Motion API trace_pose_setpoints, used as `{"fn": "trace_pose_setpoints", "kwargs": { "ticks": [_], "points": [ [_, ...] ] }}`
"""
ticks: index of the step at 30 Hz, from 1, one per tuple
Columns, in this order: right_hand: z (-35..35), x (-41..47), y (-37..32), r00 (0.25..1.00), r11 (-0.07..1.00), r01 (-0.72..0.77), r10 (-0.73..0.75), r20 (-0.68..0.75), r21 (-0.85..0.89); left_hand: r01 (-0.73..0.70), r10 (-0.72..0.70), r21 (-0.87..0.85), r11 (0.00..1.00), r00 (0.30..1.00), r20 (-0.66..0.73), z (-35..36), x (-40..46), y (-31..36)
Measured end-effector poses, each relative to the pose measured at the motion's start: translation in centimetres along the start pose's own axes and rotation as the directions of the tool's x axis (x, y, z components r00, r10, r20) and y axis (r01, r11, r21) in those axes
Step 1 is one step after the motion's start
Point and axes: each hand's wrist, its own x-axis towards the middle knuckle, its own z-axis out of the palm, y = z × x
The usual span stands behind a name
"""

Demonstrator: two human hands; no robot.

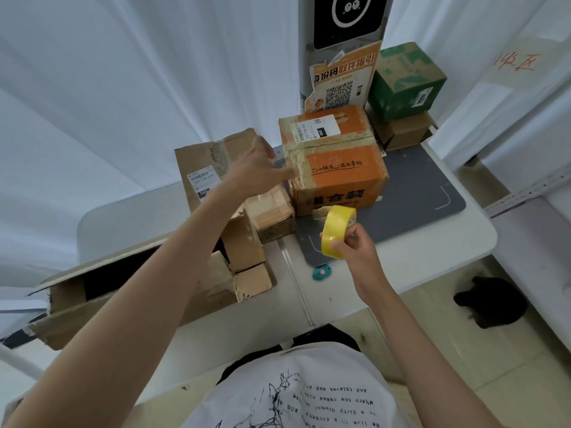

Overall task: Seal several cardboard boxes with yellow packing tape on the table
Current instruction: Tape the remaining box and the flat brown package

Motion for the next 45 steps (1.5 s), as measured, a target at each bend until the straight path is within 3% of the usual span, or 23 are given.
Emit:
{"fn": "trace_pose_setpoints", "kwargs": {
  "ticks": [4,7,10,13,16,19,21,22,25,28,38,41,45],
  "points": [
    [0.5,4.6,4.3,0.992,0.910,-0.088,0.041,-0.123,-0.405,-0.025,0.024,-0.304,0.952,1.000,-0.008,-1.6,-1.9,-0.3],
    [1.1,7.9,7.2,0.976,0.724,-0.158,0.011,-0.218,-0.671,-0.043,0.046,-0.487,0.872,0.999,-0.007,-2.7,-4.2,-1.0],
    [1.5,9.8,9.1,0.960,0.561,-0.223,-0.014,-0.279,-0.797,-0.090,0.093,-0.614,0.784,0.995,-0.027,-3.6,-6.2,-2.2],
    [1.6,11.0,9.4,0.964,0.477,-0.237,0.009,-0.265,-0.846,-0.147,0.141,-0.698,0.701,0.988,-0.067,-4.3,-7.6,-3.5],
    [2.3,11.1,7.9,0.947,0.544,-0.303,0.082,-0.310,-0.782,-0.212,0.198,-0.722,0.658,0.975,-0.106,-5.0,-8.6,-4.6],
    [5.0,8.7,3.5,0.943,0.800,-0.209,0.012,-0.333,-0.562,-0.269,0.237,-0.720,0.640,0.960,-0.147,-5.6,-9.7,-5.6],
    [7.5,5.7,-0.8,0.984,0.969,-0.068,0.025,-0.177,-0.238,-0.302,0.251,-0.712,0.634,0.951,-0.180,-5.7,-10.3,-6.0],
    [8.7,4.0,-3.1,0.998,0.996,-0.038,0.034,-0.047,-0.079,-0.316,0.252,-0.706,0.634,0.947,-0.197,-5.8,-10.7,-6.2],
    [11.5,-0.9,-8.9,0.936,0.955,-0.146,0.049,0.349,0.256,-0.355,0.250,-0.684,0.637,0.935,-0.252,-5.8,-11.5,-7.0],
    [13.0,-4.2,-11.7,0.845,0.921,-0.279,0.101,0.525,0.273,-0.408,0.264,-0.662,0.628,0.913,-0.312,-6.0,-12.4,-7.8],
    [15.1,-7.4,-12.5,0.701,0.800,-0.540,0.255,0.666,0.263,-0.491,0.331,-0.541,0.683,0.868,-0.369,-6.6,-15.4,-8.8],
    [15.4,-7.5,-12.2,0.736,0.822,-0.501,0.240,0.633,0.272,-0.497,0.352,-0.463,0.734,0.861,-0.367,-6.8,-15.8,-9.1],
    [14.9,-7.1,-12.6,0.840,0.941,-0.272,0.132,0.526,0.199,-0.484,0.389,-0.402,0.777,0.872,-0.298,-6.7,-16.5,-9.6]
  ]
}}
